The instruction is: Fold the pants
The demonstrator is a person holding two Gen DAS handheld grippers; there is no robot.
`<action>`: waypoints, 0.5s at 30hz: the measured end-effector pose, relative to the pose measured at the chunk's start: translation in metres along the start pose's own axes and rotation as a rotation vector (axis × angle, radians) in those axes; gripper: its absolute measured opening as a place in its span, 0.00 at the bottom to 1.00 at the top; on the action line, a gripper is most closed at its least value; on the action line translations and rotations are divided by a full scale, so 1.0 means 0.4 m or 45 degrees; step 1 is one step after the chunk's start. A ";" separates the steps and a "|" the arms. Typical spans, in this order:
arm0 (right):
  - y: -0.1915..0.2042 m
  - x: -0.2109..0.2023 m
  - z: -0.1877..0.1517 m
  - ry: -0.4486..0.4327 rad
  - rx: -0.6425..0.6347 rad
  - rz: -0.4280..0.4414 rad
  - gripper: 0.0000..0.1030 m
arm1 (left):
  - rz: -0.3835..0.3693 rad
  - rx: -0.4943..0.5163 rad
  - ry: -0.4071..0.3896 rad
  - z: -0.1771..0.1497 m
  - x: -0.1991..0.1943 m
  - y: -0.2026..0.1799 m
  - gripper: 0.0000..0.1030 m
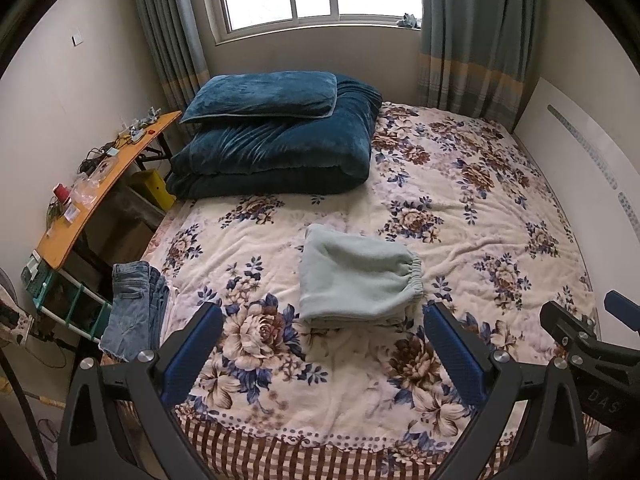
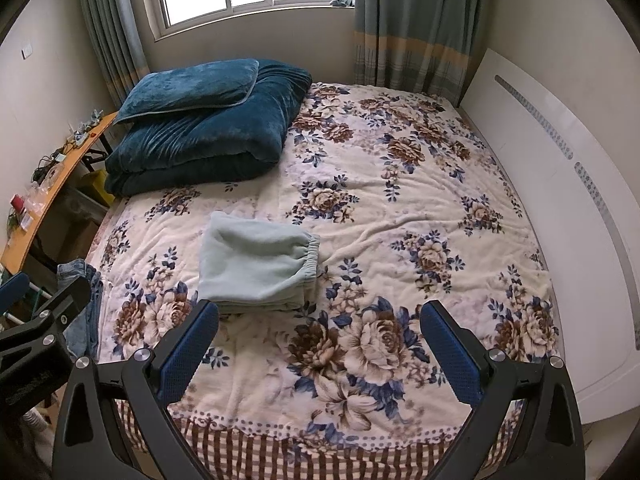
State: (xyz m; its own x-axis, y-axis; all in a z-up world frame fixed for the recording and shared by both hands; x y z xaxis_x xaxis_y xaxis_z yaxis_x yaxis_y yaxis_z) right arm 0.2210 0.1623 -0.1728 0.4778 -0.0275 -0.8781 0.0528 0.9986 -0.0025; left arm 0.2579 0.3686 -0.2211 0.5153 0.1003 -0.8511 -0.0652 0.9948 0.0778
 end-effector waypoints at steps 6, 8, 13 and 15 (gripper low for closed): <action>0.010 0.000 -0.003 0.000 0.003 0.006 1.00 | 0.016 -0.003 -0.004 0.007 -0.016 0.012 1.00; 0.009 0.000 -0.003 0.000 0.003 0.006 1.00 | 0.015 -0.005 -0.005 0.006 -0.020 0.013 1.00; 0.010 0.000 -0.004 -0.001 0.003 0.005 1.00 | 0.020 -0.007 -0.004 0.003 -0.022 0.014 1.00; 0.013 0.001 -0.006 0.001 0.005 0.009 1.00 | 0.019 -0.005 -0.002 0.003 -0.022 0.014 1.00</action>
State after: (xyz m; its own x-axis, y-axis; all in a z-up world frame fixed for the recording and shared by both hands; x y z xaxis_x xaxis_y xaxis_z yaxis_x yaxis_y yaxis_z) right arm 0.2195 0.1675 -0.1743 0.4773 -0.0205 -0.8785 0.0532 0.9986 0.0056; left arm 0.2540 0.3732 -0.2124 0.5158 0.1151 -0.8489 -0.0764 0.9932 0.0882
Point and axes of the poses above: each gripper's, at about its wrist camera, not at the fingertips, and x roughly the way its jaws point, y to its left, z to its top, the point moved 10 cm from there along x, roughly the way its jaws point, and after that the axes turned 5 degrees about y, right-handed, at the moved point
